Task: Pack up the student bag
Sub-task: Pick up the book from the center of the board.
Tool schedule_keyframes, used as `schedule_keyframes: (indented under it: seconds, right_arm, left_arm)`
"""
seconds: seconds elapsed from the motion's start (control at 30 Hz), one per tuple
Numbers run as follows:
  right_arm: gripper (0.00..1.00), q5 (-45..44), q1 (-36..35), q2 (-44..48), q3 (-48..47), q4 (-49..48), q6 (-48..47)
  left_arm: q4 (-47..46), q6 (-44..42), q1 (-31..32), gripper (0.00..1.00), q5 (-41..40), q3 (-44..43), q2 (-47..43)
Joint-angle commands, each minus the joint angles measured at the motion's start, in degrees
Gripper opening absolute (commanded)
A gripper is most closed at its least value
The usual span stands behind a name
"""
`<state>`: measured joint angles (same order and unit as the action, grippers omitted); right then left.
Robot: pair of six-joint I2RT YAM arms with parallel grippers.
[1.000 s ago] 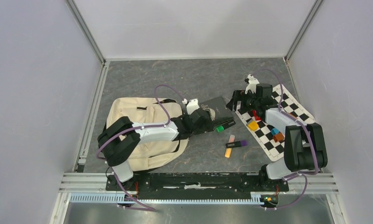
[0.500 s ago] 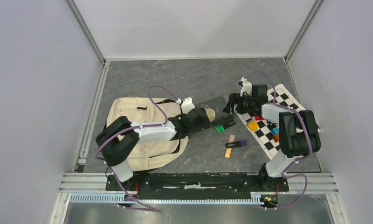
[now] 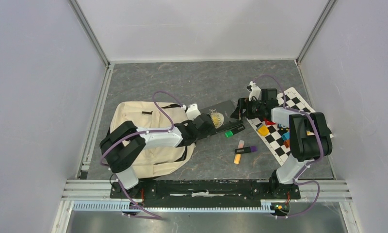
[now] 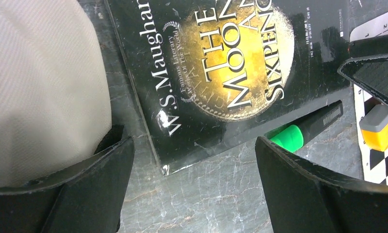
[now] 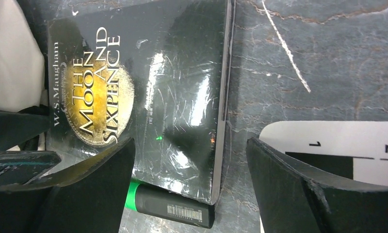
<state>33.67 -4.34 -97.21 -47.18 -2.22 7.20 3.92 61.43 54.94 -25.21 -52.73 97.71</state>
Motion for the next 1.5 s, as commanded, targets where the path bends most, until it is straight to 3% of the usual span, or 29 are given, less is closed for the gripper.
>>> schedule_keyframes:
  seconds: [0.0, 0.13, 0.37, 0.93, 1.17, 1.47]
  right_arm:
    - [0.88, 4.21, -0.55, -2.71, -2.72, 0.61, -0.97]
    - [0.87, 5.14, -1.79, -4.94, -4.31, 3.69, -2.01]
    - [0.83, 11.27, -2.59, -5.07, -2.28, 0.42, 3.52]
    - [0.75, 7.21, -4.01, 3.03, 5.23, -4.08, 12.54]
    - [0.75, 7.42, -7.51, 2.49, 5.49, -6.67, 14.88]
    - [0.75, 6.87, -15.98, 1.04, 3.64, -11.12, 19.68]
  left_arm:
    - [0.12, -0.30, -2.22, 1.00, 0.95, -1.49, 3.41]
    - [-3.57, -0.13, -2.64, 1.00, 2.97, -1.15, 4.40]
    - [-13.12, -2.61, -3.26, 1.00, 6.38, -0.78, 5.64]
    - [-22.63, -12.22, -0.38, 1.00, 6.30, -8.08, -7.25]
    - [-23.35, -12.32, 1.92, 1.00, 6.23, -7.63, -10.46]
    - [-15.60, -11.33, 5.51, 1.00, -2.71, -0.81, -21.55]
